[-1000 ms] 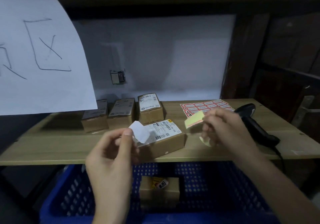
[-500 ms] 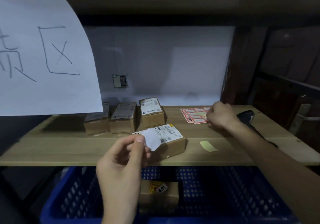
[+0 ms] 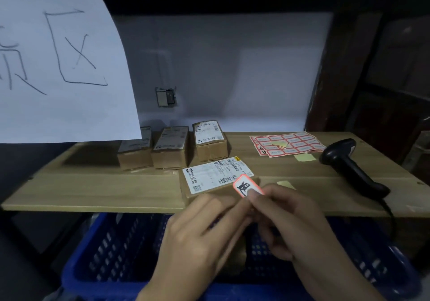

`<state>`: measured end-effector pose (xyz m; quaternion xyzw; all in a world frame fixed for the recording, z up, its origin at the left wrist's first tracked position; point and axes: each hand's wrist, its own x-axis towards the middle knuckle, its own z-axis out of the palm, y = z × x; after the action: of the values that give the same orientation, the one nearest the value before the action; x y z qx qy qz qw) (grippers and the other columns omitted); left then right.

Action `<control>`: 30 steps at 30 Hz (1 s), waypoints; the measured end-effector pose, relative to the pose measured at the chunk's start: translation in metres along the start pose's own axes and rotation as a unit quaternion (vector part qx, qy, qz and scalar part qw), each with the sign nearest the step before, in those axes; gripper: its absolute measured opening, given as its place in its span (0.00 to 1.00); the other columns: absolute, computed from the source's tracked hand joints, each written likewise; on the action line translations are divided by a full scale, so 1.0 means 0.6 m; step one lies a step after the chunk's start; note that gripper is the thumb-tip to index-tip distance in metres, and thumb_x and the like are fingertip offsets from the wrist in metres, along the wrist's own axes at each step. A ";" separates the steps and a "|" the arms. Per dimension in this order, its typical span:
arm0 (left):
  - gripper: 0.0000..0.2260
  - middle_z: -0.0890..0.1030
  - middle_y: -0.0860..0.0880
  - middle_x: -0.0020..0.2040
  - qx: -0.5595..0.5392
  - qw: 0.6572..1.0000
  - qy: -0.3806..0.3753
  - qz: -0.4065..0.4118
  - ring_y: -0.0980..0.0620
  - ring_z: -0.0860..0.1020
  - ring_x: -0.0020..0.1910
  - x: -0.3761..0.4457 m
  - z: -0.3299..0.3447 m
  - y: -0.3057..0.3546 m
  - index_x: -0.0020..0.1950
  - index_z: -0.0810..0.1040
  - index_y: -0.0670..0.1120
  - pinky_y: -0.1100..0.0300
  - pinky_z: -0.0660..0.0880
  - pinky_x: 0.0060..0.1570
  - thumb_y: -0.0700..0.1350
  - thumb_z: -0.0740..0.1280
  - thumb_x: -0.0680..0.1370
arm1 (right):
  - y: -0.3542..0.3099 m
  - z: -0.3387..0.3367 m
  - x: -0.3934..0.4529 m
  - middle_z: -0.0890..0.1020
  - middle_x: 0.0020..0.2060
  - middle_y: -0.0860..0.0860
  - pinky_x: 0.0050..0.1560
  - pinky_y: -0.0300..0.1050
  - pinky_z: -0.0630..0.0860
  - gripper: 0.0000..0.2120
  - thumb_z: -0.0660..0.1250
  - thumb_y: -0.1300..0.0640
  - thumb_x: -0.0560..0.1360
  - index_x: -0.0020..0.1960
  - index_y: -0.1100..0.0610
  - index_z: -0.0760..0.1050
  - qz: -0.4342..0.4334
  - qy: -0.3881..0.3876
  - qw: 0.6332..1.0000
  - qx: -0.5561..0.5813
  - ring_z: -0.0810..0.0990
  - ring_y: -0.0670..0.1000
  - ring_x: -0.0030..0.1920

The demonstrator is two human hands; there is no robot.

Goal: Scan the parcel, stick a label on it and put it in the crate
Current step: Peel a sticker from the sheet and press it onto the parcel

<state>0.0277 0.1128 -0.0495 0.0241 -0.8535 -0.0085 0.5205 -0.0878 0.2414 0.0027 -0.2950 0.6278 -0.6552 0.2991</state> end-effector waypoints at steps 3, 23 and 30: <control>0.20 0.82 0.51 0.66 -0.037 0.992 -0.069 -0.100 0.50 0.79 0.62 0.000 -0.011 -0.042 0.69 0.83 0.51 0.60 0.77 0.61 0.57 0.72 0.80 | 0.017 -0.021 0.016 0.73 0.27 0.56 0.20 0.35 0.59 0.12 0.69 0.53 0.79 0.38 0.57 0.80 -0.028 0.046 0.998 -0.030 0.67 0.48 0.24; 0.31 0.88 0.67 0.53 -0.292 0.850 -0.084 -0.430 0.62 0.87 0.51 0.055 -0.034 -0.073 0.65 0.82 0.61 0.71 0.81 0.50 0.66 0.79 0.63 | -0.027 -0.019 0.041 0.71 0.24 0.50 0.29 0.37 0.63 0.18 0.66 0.46 0.78 0.35 0.56 0.75 -0.223 -0.009 0.901 -0.372 0.69 0.45 0.27; 0.32 0.89 0.63 0.53 -0.267 0.861 -0.076 -0.427 0.60 0.87 0.49 0.049 -0.046 -0.056 0.64 0.82 0.63 0.68 0.80 0.47 0.68 0.77 0.60 | -0.029 -0.015 0.042 0.69 0.23 0.49 0.31 0.51 0.69 0.21 0.66 0.39 0.75 0.33 0.54 0.71 -0.251 0.036 0.866 -0.431 0.68 0.47 0.27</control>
<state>0.0401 0.0780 -0.0119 0.2455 -0.7613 -0.4594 0.3861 -0.1115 0.2284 0.0200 -0.5185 0.7629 -0.3822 -0.0551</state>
